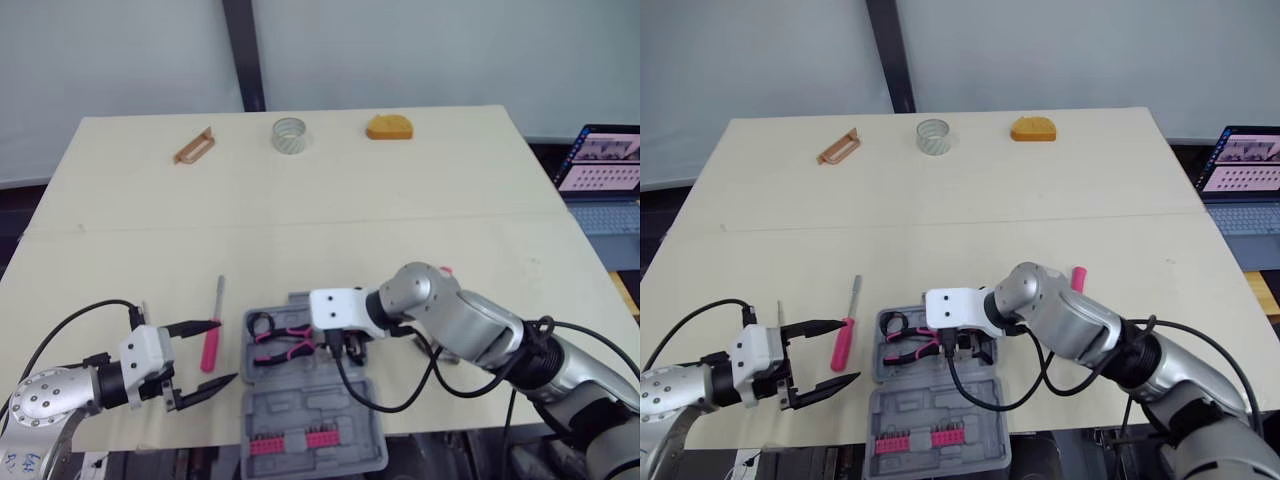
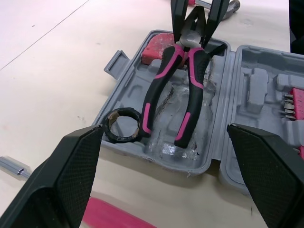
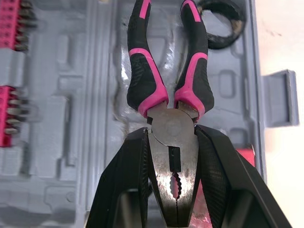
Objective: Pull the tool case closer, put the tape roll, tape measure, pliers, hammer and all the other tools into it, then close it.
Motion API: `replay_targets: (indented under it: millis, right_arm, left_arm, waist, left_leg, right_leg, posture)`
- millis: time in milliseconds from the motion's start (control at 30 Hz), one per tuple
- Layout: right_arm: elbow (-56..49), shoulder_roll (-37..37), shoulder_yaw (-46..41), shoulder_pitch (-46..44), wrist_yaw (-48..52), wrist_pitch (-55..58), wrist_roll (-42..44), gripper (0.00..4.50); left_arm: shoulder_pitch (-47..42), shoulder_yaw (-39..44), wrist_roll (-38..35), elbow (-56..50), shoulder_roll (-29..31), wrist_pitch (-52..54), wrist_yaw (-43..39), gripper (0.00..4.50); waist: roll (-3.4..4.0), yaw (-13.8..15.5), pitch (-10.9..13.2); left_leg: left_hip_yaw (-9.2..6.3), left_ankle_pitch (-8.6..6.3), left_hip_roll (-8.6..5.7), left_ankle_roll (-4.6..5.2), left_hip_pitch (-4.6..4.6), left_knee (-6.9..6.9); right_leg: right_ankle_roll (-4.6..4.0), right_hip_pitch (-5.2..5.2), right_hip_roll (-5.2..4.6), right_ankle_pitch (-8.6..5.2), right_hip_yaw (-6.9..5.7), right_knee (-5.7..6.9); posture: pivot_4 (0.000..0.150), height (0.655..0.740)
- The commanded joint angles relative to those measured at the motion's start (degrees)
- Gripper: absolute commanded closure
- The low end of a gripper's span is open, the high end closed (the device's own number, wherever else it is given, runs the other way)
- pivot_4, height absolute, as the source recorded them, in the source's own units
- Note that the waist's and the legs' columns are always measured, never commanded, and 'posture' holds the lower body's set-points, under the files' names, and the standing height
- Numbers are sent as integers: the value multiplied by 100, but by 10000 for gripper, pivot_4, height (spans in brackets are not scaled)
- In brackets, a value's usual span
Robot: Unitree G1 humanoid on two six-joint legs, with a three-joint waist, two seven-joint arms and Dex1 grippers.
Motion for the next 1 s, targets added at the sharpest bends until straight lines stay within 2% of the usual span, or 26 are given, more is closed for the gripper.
replay_targets:
  millis: [33, 600, 1000]
  right_arm:
    - [-111, 90, 41, -42, 50, -75, -79, 35423]
    - [21, 328, 95, 83, 28, -287, -277, 35423]
    - [-283, 6, -276, 74, 182, -285, -125, 35423]
  left_arm:
    - [-29, -8, -1, 6, 28, -91, -45, 0]
    - [80, 38, 6, -91, 31, -34, -27, 0]
    - [179, 180, -23, -35, 27, -79, -6, 0]
  waist:
    - [0, -2, 0]
    - [0, -46, 0]
    - [0, -109, 0]
  left_leg:
    - [0, 0, 0, 0, 0, 0]
    - [1, 0, 1, 0, 0, -2]
    - [0, 0, 1, 0, 0, -2]
  right_leg:
    - [0, 0, 0, 0, 0, 0]
    - [0, -1, 0, 0, 0, 2]
    - [0, -1, 0, 0, 0, 2]
  posture:
    - [1500, 7400]
    - [1500, 7400]
    - [1500, 7400]
